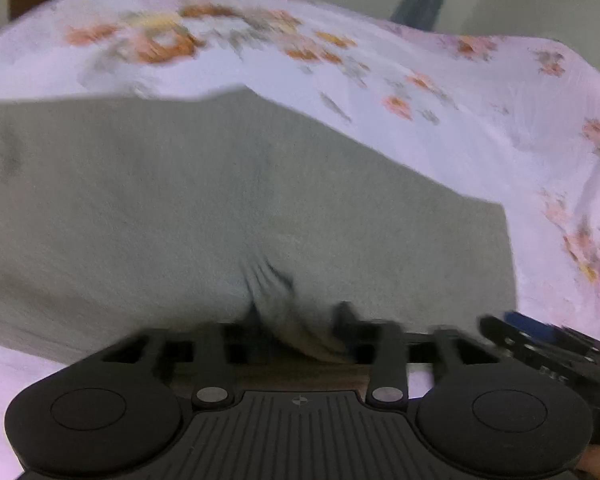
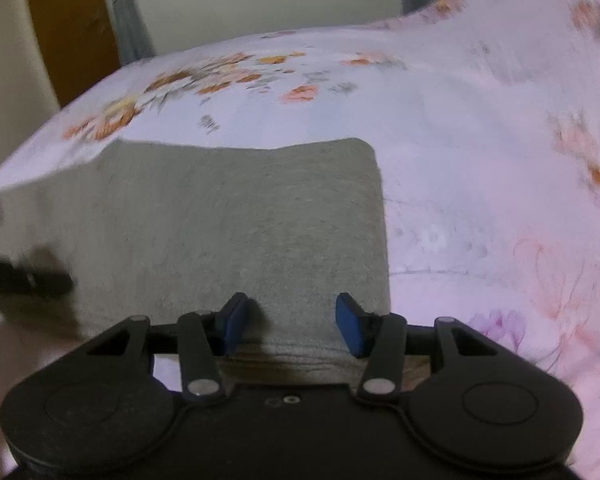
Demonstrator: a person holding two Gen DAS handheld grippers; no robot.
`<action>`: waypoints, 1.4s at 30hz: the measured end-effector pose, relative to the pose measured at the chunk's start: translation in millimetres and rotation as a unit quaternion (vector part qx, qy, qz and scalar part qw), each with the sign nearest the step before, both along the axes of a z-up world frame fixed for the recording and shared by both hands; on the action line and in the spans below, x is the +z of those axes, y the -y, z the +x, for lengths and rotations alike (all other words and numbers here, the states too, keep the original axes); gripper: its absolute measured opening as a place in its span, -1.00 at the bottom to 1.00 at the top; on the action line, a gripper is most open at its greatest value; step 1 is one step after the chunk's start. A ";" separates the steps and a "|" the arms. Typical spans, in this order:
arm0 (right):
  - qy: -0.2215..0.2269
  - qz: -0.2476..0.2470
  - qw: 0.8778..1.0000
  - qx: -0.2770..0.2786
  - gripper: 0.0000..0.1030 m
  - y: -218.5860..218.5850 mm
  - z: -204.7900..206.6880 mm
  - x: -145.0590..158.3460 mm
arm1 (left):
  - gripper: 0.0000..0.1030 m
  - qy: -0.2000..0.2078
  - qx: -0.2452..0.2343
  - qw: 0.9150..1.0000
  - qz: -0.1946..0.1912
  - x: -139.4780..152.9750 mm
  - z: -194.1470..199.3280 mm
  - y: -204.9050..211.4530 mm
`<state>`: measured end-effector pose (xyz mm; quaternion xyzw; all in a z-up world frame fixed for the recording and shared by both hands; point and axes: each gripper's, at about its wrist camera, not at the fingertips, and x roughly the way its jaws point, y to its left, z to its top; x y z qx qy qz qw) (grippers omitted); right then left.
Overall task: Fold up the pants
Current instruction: 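Release the fabric and flatten the sweatpants with both grippers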
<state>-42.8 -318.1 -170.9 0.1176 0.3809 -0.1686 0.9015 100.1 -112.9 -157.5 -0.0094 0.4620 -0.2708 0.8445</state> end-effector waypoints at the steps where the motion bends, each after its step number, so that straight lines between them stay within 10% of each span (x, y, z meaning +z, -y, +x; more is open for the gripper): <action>1: 0.006 0.008 1.000 -0.001 0.00 1.4 -0.6 3.5 | 0.20 0.019 0.013 1.000 0.003 8.0 -1.4 -9.1; 10: 0.041 0.011 0.999 0.021 -0.02 -18.8 35.9 23.4 | 0.22 0.040 -0.001 0.999 -0.021 27.3 11.4 0.3; 17: -0.016 0.006 1.000 0.026 0.05 -24.7 66.1 -5.9 | 0.30 0.024 -0.015 0.998 0.063 -17.1 28.0 44.2; 42: -0.012 -0.009 0.999 0.041 0.15 -63.9 39.4 -7.0 | 0.33 0.038 -0.020 0.997 0.067 -9.4 -18.5 9.8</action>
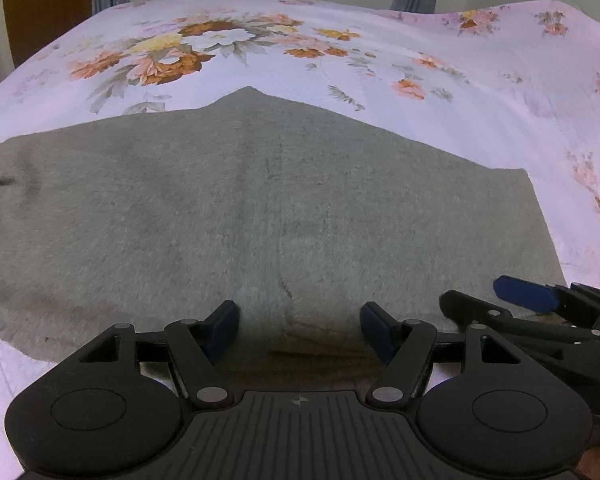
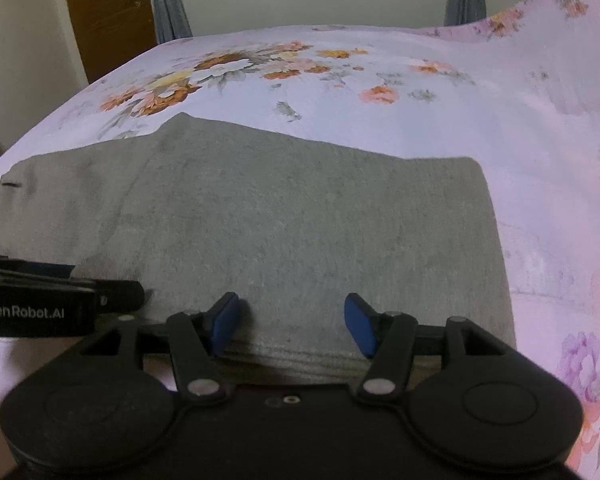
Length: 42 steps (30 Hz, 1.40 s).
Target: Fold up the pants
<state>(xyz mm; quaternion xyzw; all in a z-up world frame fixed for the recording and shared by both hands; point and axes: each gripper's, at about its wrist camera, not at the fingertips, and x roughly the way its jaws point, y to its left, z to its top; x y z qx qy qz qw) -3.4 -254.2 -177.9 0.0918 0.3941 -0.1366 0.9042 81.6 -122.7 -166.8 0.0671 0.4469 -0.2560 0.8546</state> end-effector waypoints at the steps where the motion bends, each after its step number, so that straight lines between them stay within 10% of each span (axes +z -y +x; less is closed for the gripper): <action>1: 0.000 0.001 1.000 -0.001 0.15 -0.8 -1.9 0.7 | 0.33 0.000 0.000 1.000 -0.001 0.3 -0.3 -1.1; 42: 0.029 0.011 0.999 0.028 0.21 -34.1 17.5 23.8 | 0.34 0.009 0.091 0.996 -0.008 21.4 23.2 -86.7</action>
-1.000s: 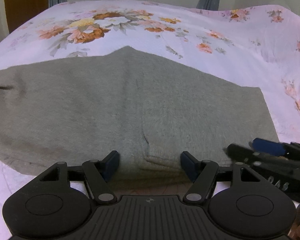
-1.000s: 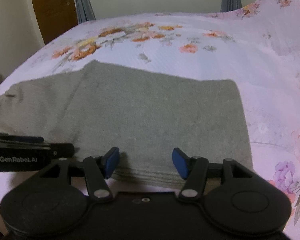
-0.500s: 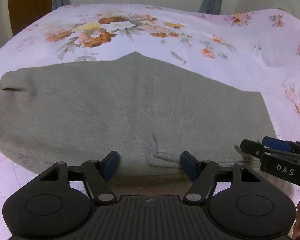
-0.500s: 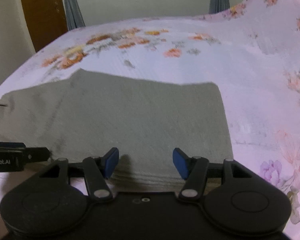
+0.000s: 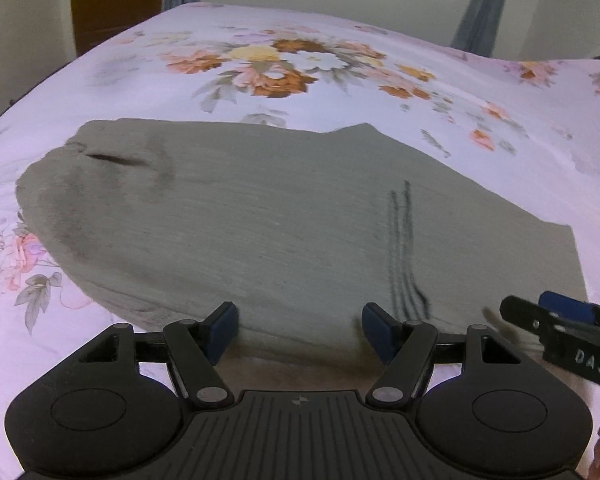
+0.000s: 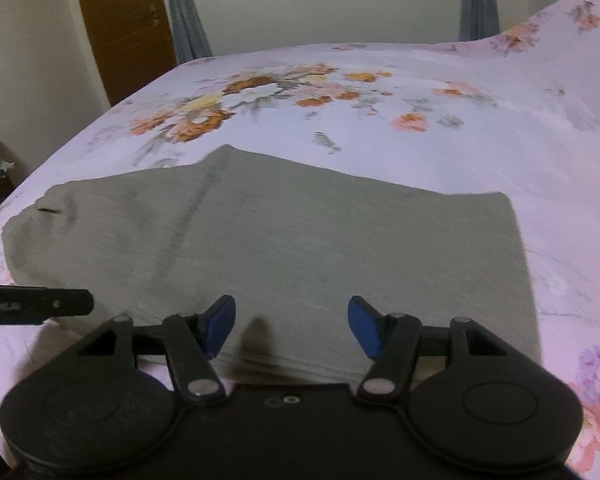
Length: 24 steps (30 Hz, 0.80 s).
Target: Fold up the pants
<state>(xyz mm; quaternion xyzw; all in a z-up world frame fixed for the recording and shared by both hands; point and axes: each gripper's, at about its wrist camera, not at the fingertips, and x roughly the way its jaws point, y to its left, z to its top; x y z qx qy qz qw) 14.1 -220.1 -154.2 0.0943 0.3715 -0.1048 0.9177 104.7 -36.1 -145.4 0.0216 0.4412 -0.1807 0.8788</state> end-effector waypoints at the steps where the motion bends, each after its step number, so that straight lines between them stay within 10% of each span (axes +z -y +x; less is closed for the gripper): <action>1: -0.005 -0.004 1.000 0.004 0.21 -2.9 3.1 -2.3 | 0.34 0.001 0.000 1.000 0.004 -3.0 2.4 1.5; 24: -0.014 0.008 1.000 0.014 0.23 -25.7 17.0 -7.0 | 0.34 0.024 0.004 0.999 0.024 -9.1 7.2 -5.0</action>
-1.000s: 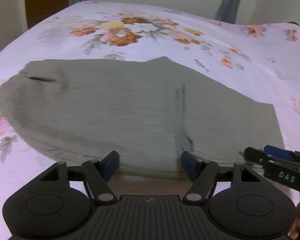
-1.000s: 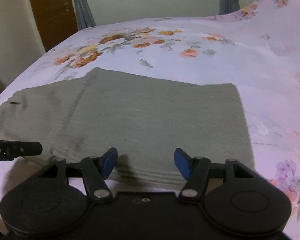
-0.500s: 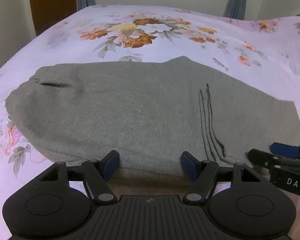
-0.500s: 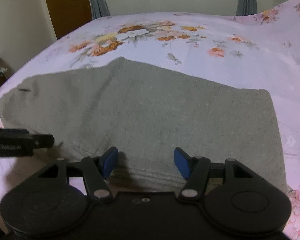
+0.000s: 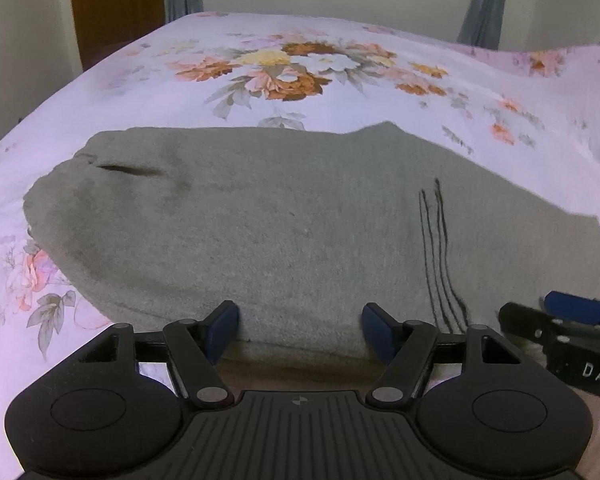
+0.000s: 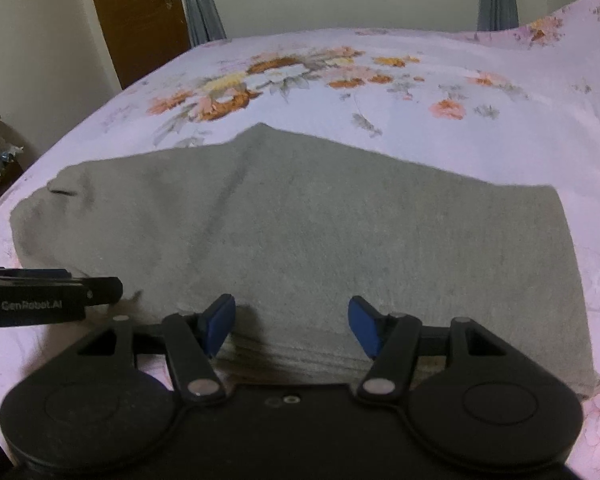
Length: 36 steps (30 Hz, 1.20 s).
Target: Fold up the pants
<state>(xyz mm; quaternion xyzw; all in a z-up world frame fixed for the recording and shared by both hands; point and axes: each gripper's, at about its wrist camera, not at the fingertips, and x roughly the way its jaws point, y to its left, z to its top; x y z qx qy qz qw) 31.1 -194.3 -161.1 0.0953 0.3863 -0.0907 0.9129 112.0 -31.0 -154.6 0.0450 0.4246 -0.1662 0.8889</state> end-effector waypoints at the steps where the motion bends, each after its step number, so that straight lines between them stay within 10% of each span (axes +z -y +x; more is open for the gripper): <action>1: 0.002 0.003 1.000 0.002 0.23 -1.7 0.5 0.8 | 0.34 0.001 0.004 1.000 -0.001 1.1 0.6 -2.0; 36: -0.005 -0.013 1.000 0.000 0.31 -12.6 20.7 -5.9 | 0.34 -0.071 0.127 0.984 -0.102 -27.2 43.3 -102.1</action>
